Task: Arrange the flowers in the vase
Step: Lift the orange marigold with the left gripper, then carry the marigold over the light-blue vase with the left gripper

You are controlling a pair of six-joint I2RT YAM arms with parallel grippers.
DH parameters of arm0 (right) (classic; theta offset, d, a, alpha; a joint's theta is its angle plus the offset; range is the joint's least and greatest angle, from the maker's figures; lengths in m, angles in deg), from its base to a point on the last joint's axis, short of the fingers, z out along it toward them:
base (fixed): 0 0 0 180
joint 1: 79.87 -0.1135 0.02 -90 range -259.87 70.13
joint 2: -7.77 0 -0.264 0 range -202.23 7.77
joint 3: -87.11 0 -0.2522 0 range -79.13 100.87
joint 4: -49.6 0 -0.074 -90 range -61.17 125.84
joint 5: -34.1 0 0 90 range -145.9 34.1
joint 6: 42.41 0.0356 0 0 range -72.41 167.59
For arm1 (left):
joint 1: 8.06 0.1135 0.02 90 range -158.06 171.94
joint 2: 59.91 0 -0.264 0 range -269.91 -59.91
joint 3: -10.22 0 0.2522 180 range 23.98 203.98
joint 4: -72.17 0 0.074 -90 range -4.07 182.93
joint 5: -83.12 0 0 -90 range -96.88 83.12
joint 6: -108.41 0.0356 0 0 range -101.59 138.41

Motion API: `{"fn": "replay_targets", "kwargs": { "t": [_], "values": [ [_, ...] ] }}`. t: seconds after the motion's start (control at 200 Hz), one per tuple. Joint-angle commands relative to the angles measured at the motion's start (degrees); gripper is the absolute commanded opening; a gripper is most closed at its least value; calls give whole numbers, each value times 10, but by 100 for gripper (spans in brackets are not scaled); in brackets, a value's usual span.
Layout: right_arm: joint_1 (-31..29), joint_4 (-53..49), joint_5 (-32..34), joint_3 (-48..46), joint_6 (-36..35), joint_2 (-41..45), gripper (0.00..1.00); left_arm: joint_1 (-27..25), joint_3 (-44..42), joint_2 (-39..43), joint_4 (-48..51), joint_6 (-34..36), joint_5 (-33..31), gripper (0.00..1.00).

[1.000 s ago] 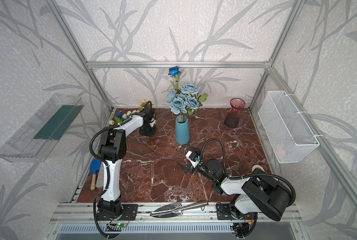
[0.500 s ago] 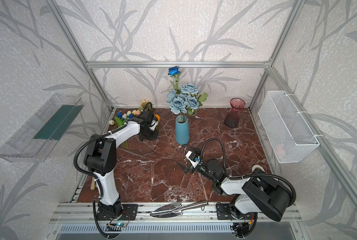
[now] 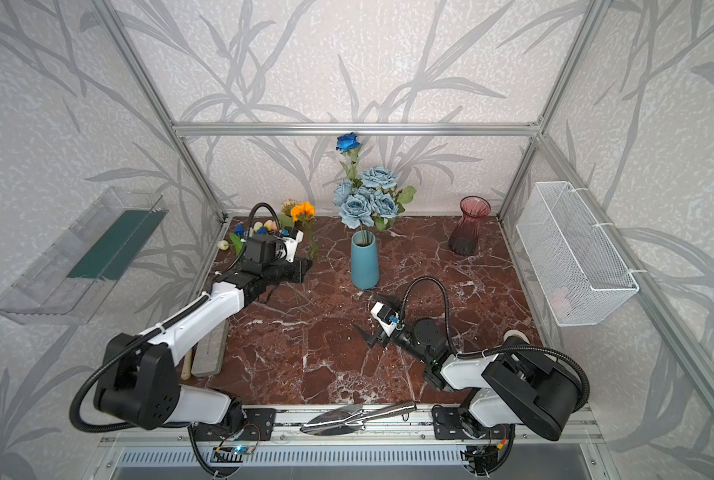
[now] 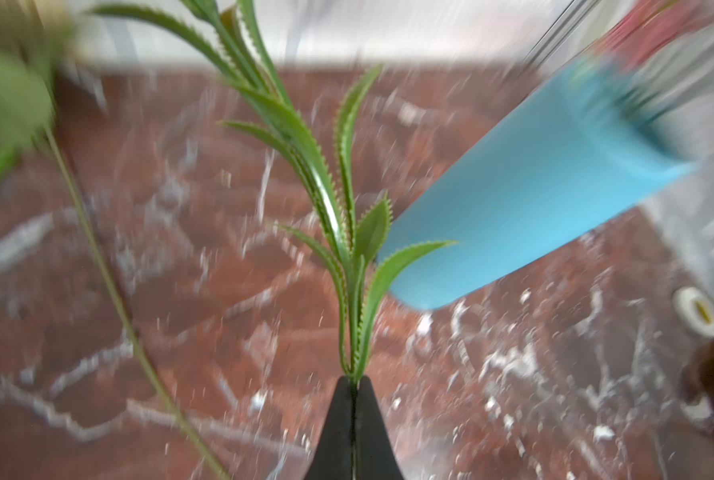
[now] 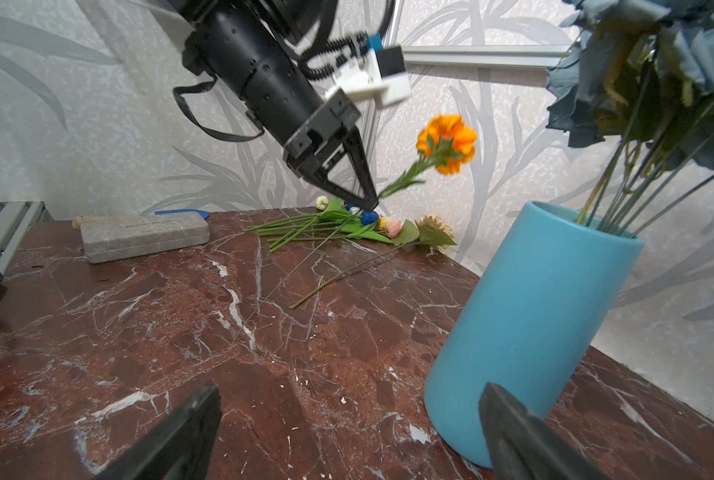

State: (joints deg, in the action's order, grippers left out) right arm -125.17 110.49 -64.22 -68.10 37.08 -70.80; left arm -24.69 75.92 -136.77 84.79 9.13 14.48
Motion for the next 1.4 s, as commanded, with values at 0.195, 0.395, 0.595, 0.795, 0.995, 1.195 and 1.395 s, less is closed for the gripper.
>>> {"fn": "replay_targets", "kwargs": {
  "t": [0.195, 0.395, 0.595, 0.795, 0.995, 1.195, 1.395],
  "values": [
    [-8, 60, 31, -17, -15, -11, 97, -41, -80, 77, -375, 19, 49, 0],
    [-11, 59, 35, -17, -19, -10, 97, -68, -68, 69, -512, 23, 49, 0],
    [-15, 59, 33, -16, -20, -12, 97, -68, -37, 21, -619, 21, 41, 0],
    [-19, 59, 37, -16, -29, -14, 97, -67, -4, -42, -703, -11, 45, 0],
    [-22, 59, 36, -17, -33, -11, 97, -66, 27, -74, -709, -5, 52, 0],
    [-23, 59, 35, -18, -36, -11, 97, -66, 43, -108, -683, 2, 52, 0],
    [-23, 59, 34, -17, -36, -11, 97, -66, 42, -147, -688, -2, 50, 0]
  ]
}}
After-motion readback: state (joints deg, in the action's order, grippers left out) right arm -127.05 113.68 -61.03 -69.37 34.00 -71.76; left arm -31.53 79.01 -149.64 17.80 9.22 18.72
